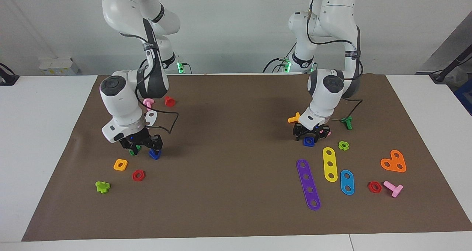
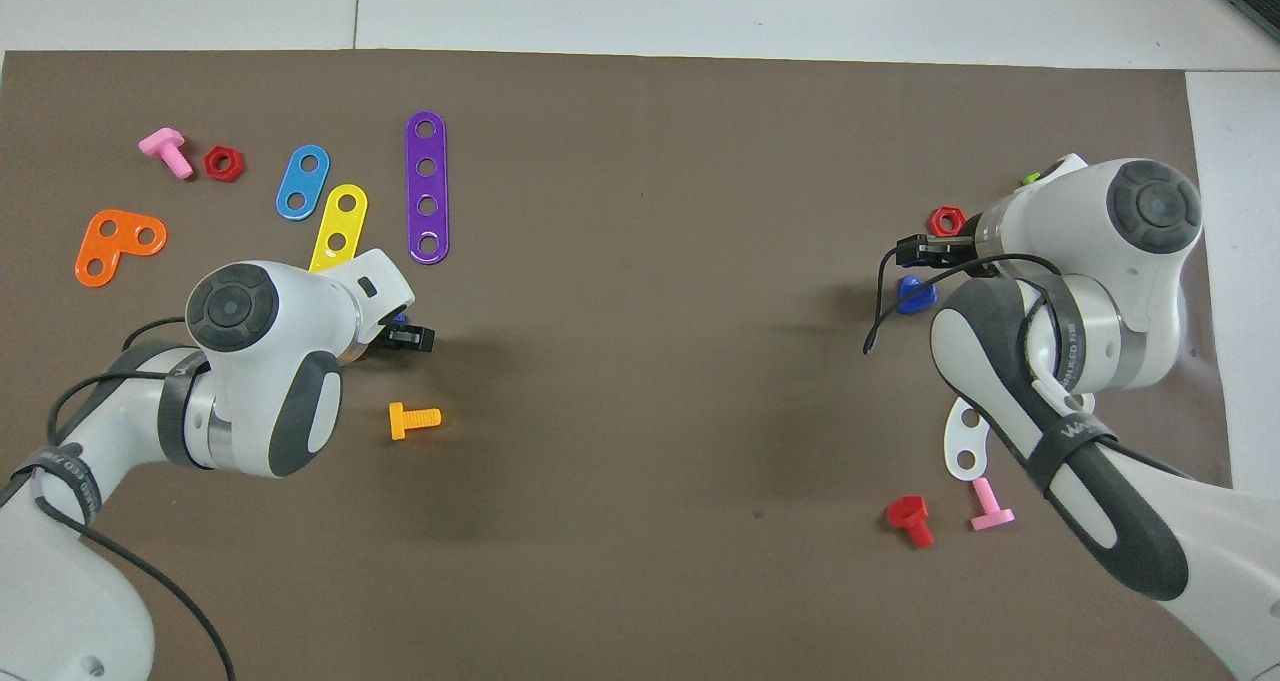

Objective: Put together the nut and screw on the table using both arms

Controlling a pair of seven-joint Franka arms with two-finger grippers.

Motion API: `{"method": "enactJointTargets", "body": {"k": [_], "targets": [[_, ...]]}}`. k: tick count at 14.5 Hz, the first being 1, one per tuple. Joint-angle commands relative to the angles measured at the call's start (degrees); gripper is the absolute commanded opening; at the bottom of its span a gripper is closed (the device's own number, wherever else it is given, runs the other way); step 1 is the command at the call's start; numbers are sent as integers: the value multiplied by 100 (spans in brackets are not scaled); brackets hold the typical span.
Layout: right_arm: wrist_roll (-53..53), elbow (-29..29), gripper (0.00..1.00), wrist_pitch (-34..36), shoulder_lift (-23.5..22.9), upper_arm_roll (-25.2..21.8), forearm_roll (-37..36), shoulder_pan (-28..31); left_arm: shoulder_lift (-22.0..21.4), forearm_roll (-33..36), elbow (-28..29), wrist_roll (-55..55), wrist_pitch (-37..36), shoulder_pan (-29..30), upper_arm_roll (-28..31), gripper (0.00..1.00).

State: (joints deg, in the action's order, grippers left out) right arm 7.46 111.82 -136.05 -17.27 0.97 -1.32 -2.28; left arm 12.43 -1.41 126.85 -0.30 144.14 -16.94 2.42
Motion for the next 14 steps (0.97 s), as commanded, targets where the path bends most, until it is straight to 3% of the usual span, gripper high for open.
{"method": "enactJointTargets", "body": {"k": [1,2,6,14], "targets": [[-174,400,84,-430,22,8,44,-167,101,89,-64,91,-96,16,39,18],[-166,489,79,-588,-22,8,44,-185,101,89,-194,91,-297,16,48,0],[-174,472,74,-669,-66,8,44,-159,128,80,-835,65,-1264,33,56,0],[-183,463,67,-327,83,-1,36,-124,137,1,-3278,-383,-4277,332,65,0]]}}
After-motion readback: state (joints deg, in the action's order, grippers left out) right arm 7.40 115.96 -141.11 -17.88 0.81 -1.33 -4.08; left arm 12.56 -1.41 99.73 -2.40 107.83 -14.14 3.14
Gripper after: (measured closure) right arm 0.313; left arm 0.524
